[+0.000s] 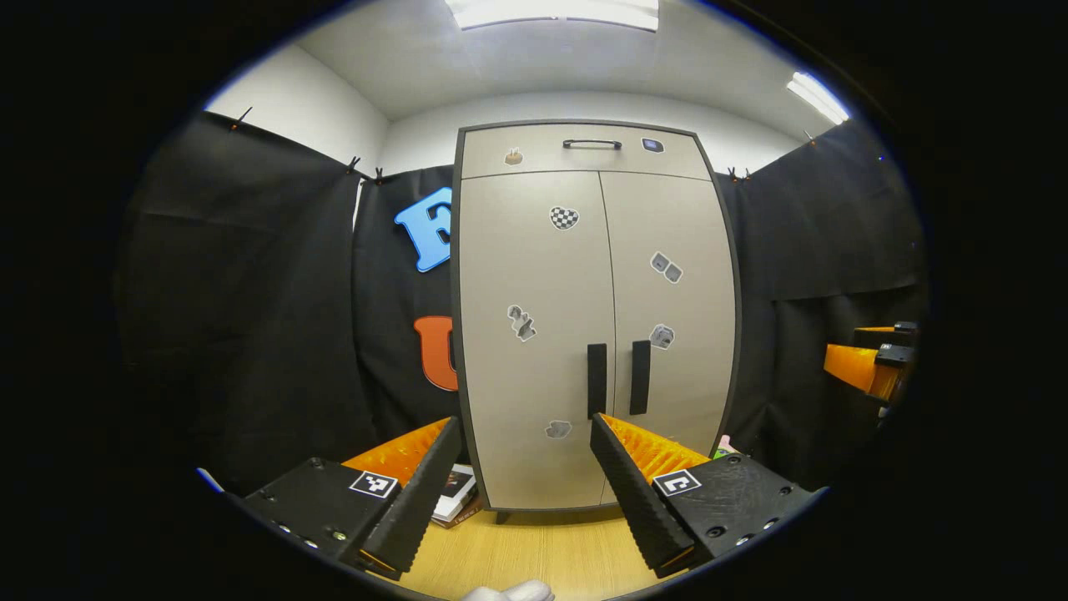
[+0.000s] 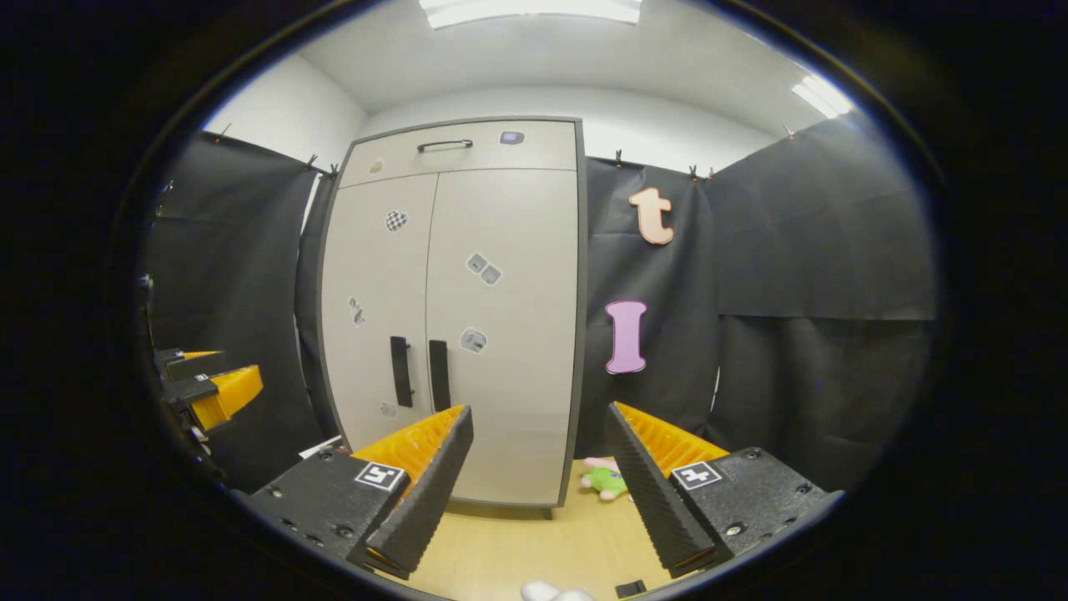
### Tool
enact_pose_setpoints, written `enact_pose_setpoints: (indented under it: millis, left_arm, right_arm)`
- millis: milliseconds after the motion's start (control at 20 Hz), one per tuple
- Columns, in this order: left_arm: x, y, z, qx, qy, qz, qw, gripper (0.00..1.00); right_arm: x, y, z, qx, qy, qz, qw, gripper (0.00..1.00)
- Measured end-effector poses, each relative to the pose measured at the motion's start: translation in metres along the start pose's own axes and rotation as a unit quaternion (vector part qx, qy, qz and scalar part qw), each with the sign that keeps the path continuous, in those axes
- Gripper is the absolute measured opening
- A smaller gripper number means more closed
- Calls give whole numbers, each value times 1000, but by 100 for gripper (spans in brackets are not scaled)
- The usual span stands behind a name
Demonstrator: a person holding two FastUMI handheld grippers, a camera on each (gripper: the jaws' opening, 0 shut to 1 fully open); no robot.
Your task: Open the right door of the double-door shoe cabinet with the right hand, and open the left door with the left hand.
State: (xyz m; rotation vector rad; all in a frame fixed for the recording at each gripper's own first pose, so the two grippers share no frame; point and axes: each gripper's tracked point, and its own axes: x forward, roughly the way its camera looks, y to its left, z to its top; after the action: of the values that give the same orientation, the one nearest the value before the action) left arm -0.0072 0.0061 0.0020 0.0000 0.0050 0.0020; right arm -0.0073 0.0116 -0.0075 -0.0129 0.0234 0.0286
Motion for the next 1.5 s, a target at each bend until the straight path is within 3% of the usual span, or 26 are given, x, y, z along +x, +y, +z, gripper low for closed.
enact_pose_setpoints:
  millis: [700, 1500]
  left_arm:
    - [-2, 5, -2, 5, -8, 10, 1000, 95]
    - [-7, 45, -29, -2, 22, 74, 997, 95]
  right_arm:
    - [26, 17, -7, 2, 8, 5, 1000, 100]
    - [178, 119, -32, 9, 21, 49, 999, 100]
